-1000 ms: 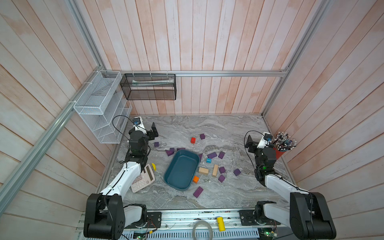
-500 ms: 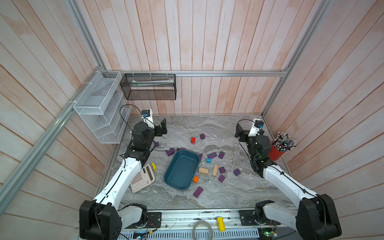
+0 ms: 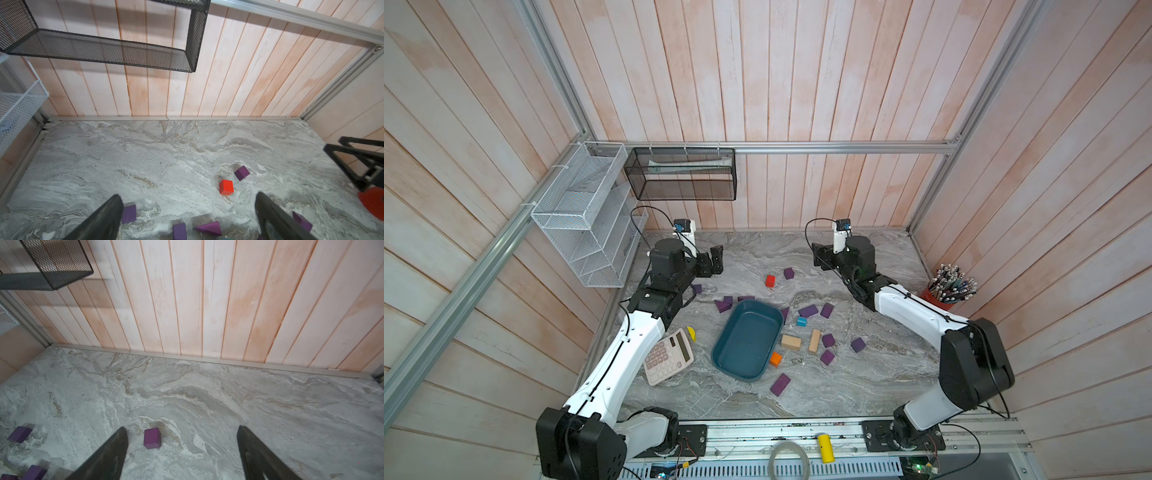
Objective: Pick purple bricks into the storage bin
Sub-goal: Pick up the building block from the center of the board.
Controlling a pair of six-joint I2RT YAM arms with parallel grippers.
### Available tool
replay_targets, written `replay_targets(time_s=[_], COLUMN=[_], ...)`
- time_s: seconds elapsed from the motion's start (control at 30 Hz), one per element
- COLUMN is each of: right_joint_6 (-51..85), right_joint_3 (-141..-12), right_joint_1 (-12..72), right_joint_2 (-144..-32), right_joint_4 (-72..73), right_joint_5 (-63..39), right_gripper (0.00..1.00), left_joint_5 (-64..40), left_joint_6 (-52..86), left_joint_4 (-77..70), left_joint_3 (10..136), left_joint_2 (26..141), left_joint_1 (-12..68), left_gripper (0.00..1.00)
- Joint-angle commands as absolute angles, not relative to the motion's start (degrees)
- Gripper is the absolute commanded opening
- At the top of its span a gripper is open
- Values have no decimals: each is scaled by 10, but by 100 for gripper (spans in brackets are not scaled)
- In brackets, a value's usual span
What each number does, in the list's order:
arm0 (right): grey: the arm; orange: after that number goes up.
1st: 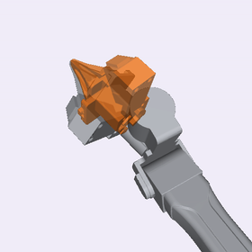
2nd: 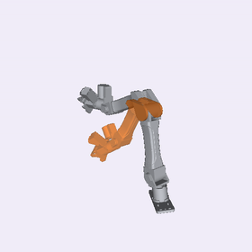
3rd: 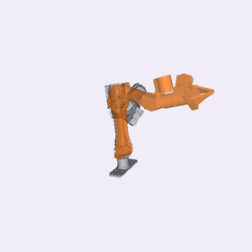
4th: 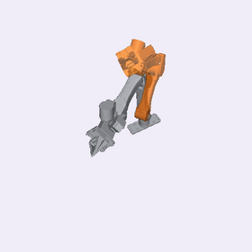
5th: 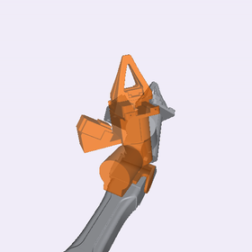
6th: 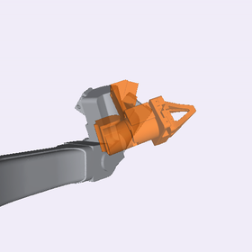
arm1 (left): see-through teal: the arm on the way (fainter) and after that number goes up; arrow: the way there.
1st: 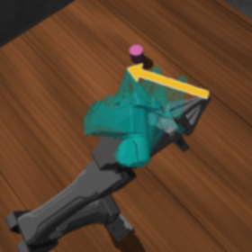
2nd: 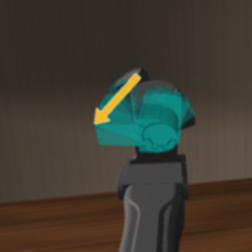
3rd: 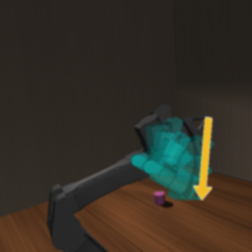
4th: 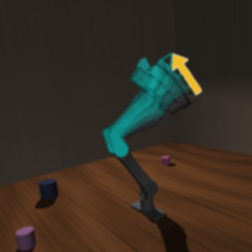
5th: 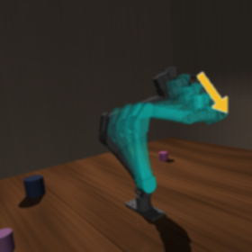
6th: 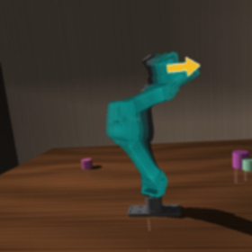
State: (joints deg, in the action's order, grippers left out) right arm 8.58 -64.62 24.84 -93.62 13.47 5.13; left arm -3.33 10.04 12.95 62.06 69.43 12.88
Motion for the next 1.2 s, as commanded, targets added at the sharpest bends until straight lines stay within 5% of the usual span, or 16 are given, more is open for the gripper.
replay_targets(time_s=[0.0,0.4,1.17], right_joint_6=[87,49,29], right_joint_3=[-695,-879,-1000], right_joint_1=[258,281,294], right_joint_2=[-986,-1171,-1309], right_joint_4=[31,-93,-181], right_joint_5=[22,-7,-41], right_gripper=[83,70,55], left_joint_5=[-84,-129,-134], left_joint_6=[105,107,123], left_joint_4=[165,190,190], left_joint_3=[631,642,647], left_joint_2=[710,750,764], left_joint_1=[130,130,127], left_gripper=[100,100,100])
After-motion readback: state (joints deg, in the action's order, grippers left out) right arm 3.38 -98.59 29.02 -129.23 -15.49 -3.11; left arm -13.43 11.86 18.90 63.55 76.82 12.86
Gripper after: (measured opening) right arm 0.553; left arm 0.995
